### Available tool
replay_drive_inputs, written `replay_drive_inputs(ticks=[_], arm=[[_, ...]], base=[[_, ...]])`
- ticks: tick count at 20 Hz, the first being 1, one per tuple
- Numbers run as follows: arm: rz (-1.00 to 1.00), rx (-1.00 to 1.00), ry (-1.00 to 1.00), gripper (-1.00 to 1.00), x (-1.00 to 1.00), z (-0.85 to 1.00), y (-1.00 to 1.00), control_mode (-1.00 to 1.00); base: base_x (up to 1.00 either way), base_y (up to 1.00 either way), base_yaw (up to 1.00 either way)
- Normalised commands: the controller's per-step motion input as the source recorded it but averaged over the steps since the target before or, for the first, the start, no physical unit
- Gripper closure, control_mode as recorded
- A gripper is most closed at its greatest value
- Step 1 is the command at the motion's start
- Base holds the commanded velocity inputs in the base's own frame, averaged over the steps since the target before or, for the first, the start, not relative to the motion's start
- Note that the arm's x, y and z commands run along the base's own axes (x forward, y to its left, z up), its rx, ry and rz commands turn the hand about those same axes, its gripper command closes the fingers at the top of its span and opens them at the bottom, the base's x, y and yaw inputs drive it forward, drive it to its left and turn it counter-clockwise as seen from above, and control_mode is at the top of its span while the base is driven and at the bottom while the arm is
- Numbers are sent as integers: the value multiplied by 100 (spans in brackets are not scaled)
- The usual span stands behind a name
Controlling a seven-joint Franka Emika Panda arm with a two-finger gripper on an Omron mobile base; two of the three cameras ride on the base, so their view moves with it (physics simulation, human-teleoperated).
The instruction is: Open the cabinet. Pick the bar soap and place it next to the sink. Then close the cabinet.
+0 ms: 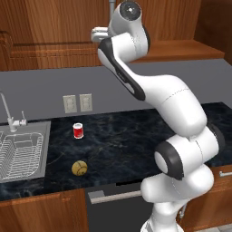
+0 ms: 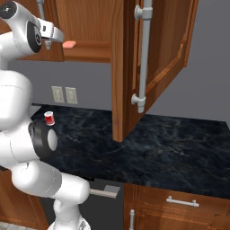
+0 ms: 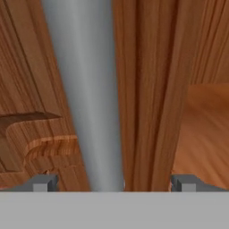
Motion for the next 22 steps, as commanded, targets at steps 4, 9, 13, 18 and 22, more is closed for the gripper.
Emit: replay_drive_inputs(ticks=[4,9,13,18,22], arm=[[-2,0,0,-100,14,-6,0,-100],[-1,0,0,-100,23,-10,0,-100],[-1,0,0,-100,5,0,1,-100],[0,0,0,100,0,0,0,-100],[0,0,0,100,0,0,0,-100]], base=[[0,0,0],[0,0,0],[0,0,0],[0,0,0],[0,0,0]])
